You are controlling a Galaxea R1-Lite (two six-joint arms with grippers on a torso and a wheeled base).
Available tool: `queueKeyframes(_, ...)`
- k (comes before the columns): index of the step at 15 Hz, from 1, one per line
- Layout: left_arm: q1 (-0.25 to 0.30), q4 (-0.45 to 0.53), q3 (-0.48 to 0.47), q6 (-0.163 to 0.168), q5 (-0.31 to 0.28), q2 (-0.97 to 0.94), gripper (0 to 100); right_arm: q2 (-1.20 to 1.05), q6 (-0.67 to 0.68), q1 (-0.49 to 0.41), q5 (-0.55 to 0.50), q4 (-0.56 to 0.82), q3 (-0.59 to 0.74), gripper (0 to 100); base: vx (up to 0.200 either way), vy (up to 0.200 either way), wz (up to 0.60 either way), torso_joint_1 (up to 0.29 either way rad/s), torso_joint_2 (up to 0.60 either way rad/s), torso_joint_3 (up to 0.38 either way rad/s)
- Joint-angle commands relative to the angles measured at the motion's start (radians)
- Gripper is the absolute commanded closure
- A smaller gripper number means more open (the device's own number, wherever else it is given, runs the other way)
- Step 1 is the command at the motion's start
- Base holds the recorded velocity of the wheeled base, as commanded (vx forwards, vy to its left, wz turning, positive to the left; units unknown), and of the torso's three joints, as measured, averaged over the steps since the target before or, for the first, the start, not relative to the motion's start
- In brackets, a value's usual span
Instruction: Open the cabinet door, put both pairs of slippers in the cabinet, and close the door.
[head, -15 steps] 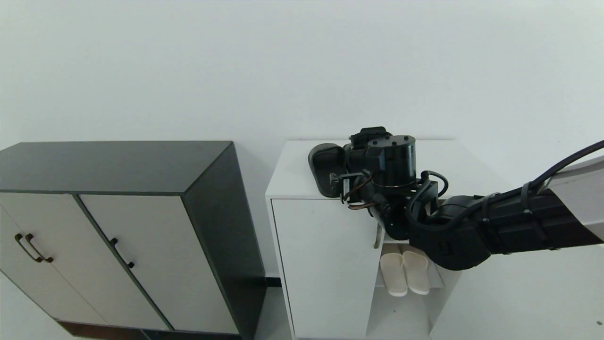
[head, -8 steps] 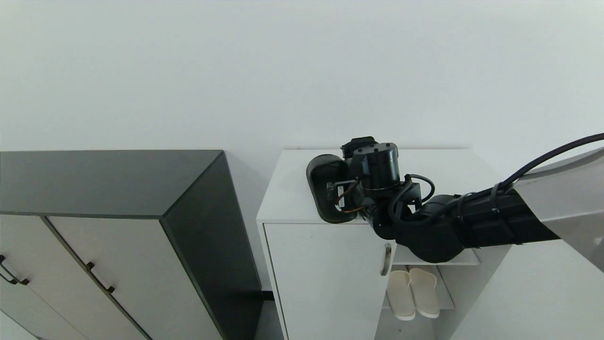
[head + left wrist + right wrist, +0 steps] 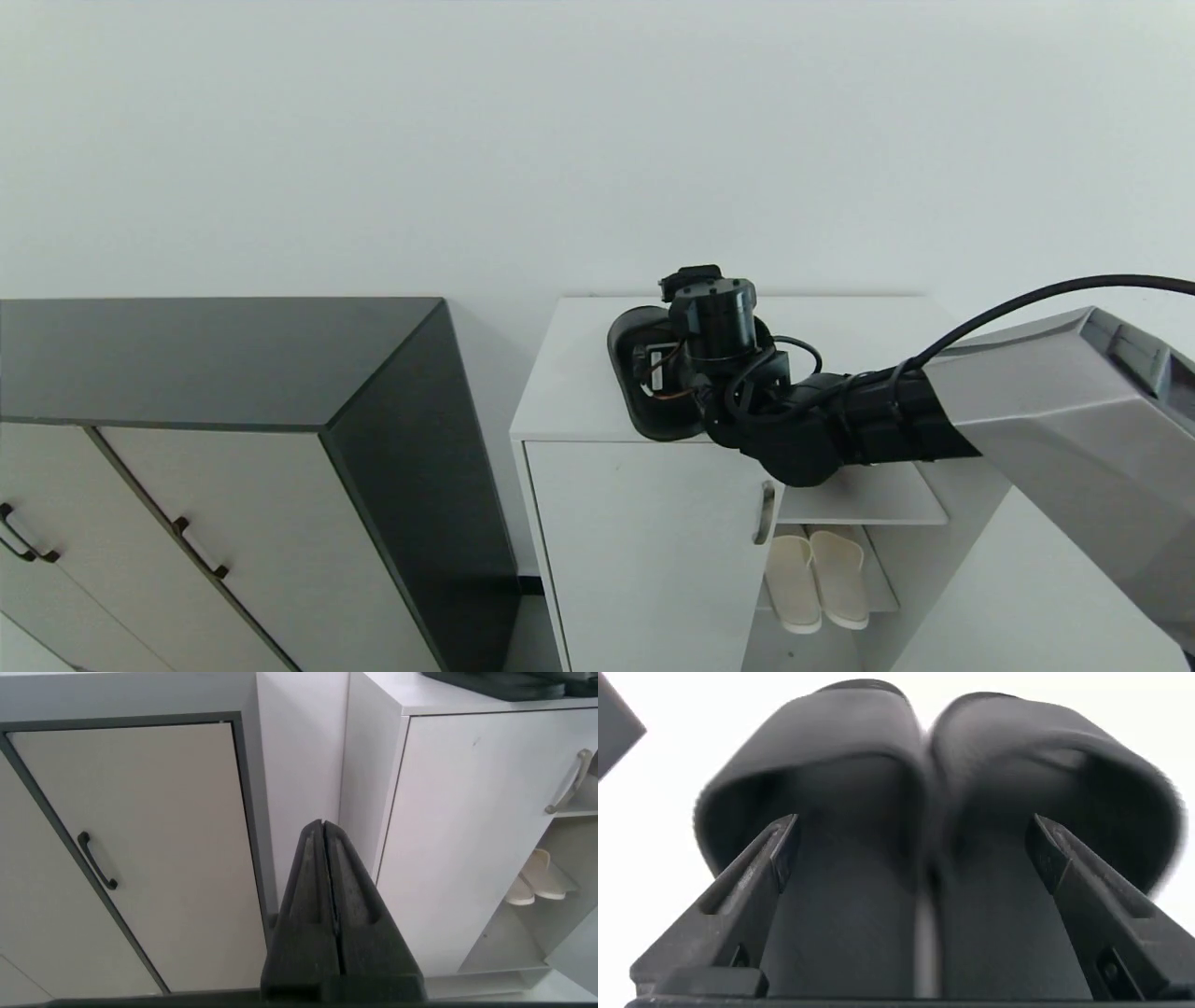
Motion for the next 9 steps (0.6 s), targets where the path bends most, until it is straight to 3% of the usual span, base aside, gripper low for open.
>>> queueKeyframes(1,0.0,0.001,0.0,0.0,0.0,0.0,100,0.054,-0.002,-0.015,-0.001,0.001,-0.042,0,0.0,0.0,0.0,0.0,0.0,0.0)
queueKeyframes(5,0.0,-0.001,0.0,0.0,0.0,0.0,100,0.083,-0.007,-0.043,0.001,0.005,-0.115,0,0.0,0.0,0.0,0.0,0.0,0.0)
queueKeyframes(6,0.0,-0.001,0.0,0.0,0.0,0.0,100,0.083,-0.009,-0.045,0.001,0.007,-0.117,100,0.0,0.0,0.0,0.0,0.0,0.0)
queueKeyframes(9,0.0,-0.001,0.0,0.0,0.0,0.0,100,0.08,-0.024,-0.045,0.001,0.005,-0.118,100,0.0,0.0,0.0,0.0,0.0,0.0)
